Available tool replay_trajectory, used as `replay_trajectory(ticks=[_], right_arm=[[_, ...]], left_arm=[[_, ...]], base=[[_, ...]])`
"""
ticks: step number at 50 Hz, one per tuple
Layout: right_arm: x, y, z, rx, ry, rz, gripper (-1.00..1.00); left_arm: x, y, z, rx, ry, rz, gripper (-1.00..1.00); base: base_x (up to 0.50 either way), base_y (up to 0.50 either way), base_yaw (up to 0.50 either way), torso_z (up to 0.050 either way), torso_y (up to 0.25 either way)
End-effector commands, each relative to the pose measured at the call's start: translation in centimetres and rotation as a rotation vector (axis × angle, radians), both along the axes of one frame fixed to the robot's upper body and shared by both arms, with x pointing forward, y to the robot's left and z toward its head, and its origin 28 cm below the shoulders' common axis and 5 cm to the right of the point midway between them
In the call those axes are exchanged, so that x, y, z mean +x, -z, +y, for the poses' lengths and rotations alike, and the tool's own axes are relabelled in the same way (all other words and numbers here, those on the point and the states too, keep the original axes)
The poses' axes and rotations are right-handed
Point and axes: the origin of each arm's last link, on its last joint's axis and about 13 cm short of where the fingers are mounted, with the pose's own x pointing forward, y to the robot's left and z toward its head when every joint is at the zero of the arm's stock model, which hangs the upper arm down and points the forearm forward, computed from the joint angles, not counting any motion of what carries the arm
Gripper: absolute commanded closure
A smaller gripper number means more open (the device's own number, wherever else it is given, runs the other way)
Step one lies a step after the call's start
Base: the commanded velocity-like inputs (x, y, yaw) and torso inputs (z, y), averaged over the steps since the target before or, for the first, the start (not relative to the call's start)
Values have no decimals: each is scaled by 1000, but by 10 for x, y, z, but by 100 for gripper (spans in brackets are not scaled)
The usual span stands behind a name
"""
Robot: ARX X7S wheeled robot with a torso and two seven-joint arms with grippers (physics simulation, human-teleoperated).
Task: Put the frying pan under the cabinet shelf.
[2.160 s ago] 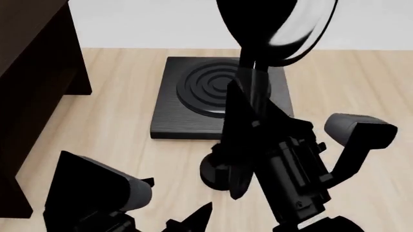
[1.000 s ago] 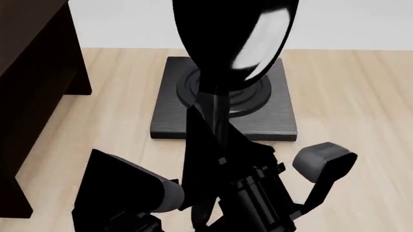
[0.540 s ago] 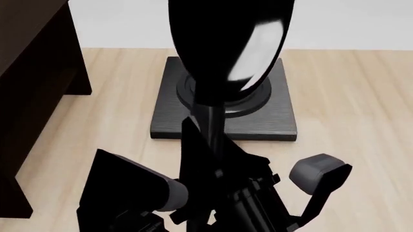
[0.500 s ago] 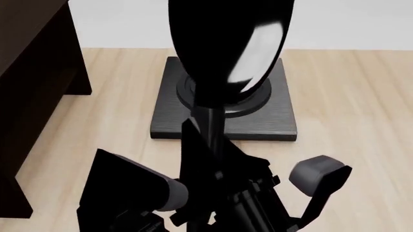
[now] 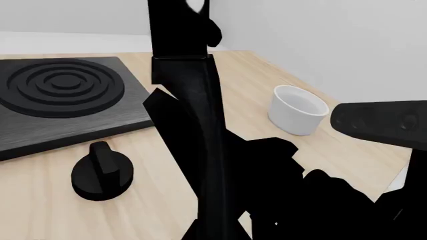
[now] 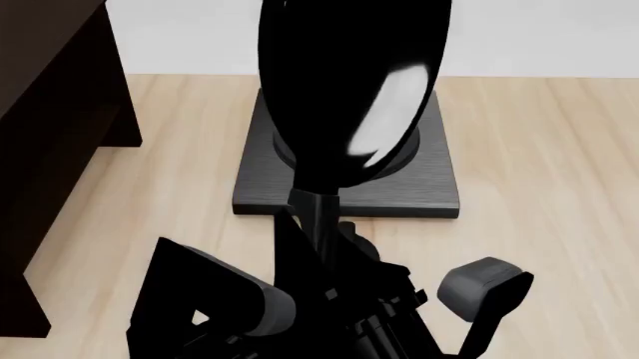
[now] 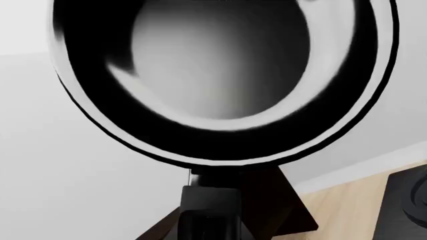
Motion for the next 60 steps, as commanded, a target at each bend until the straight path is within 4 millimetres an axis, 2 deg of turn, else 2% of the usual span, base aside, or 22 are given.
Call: replay_trajectory(ticks=[1,13,14,21,31,45,54,60], right_arm=[[-2,-7,1,40,-54,-53,100],[-5,-8,0,46,-38,-48,100],[-6,-8,0,36,-37,-46,-100],[-8,-10,-5,47,-30,-58,-100],[-11,-23,-11,56,4,-96,-100],[-14,-42,-14,59,34,-137,-100],[-18,-54,-17,57,61,-168,-100],[-21,-58,-23,43,117,-179,-100]], left_arm=[[5,2,3,11,-67,-1,100],[6,-2,4,-28,-94,17,100],[6,-3,5,-37,-97,18,100],[7,-5,6,-56,-110,11,100],[7,-5,8,-99,-130,23,100],[12,-6,11,-288,-201,130,100],[21,-6,18,-381,-262,187,100],[30,3,23,-444,-295,252,100]], base=[[0,0,0,0,0],[0,0,0,1,1],[0,0,0,0,0],[0,0,0,0,1],[0,0,0,1,2],[0,0,0,1,2],[0,0,0,0,1],[0,0,0,0,2]])
